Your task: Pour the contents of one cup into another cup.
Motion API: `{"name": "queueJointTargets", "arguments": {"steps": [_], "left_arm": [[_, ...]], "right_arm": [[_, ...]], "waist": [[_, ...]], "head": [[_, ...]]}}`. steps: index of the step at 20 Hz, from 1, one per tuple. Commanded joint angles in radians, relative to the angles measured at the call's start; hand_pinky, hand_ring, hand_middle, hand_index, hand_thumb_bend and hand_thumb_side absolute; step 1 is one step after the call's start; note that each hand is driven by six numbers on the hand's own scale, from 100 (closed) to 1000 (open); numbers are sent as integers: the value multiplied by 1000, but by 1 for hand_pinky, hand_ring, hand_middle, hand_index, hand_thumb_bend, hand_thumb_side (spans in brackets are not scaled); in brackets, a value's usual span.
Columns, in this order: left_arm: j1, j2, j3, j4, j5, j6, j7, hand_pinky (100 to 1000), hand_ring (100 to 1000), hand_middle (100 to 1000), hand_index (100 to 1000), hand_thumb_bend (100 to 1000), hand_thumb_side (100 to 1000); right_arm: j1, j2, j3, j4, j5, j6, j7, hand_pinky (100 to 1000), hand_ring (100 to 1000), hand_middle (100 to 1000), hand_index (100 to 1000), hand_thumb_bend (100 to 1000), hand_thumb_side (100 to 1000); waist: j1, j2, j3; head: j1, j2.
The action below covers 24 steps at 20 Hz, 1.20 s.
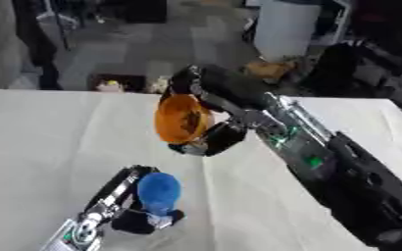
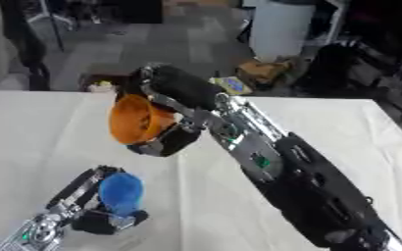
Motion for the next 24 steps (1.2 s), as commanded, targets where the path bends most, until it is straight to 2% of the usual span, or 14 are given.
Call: {"name": "queueJointTargets", "arguments": {"steps": [1, 8, 11, 12, 24], "left_arm": [[-19, 2, 5, -8, -7, -1, 1, 100, 235, 186, 468, 497, 100], [-17, 1, 6, -3, -15, -1, 8, 100, 235, 185, 467, 495, 100], [-15, 0, 6, 3, -14, -1, 9, 100, 234, 185, 467, 492, 100], [-15, 0, 6, 5, -13, -1, 10, 100, 234, 184, 466, 490, 100], [-19, -3, 4, 10, -14, -2, 12, 100, 233, 183, 466, 490, 100]], "right_arm": [[-26, -3, -1, 2, 65, -44, -5, 369, 472, 448, 654, 150, 100], [-31, 7, 11, 21, 169, -112, -26, 383, 422, 462, 654, 141, 100], [-31, 11, 14, 32, 216, -135, -34, 392, 439, 471, 655, 167, 100], [-32, 13, 15, 37, 233, -143, -37, 396, 447, 477, 656, 142, 100], [-48, 18, 25, 85, 427, -216, -104, 417, 491, 510, 664, 133, 100]], "waist": [[0, -16, 1], [-2, -16, 3], [-2, -16, 5], [-3, -16, 5], [-5, -16, 9]], "head": [[1, 1], [2, 0], [2, 1], [2, 1], [6, 0]]}}
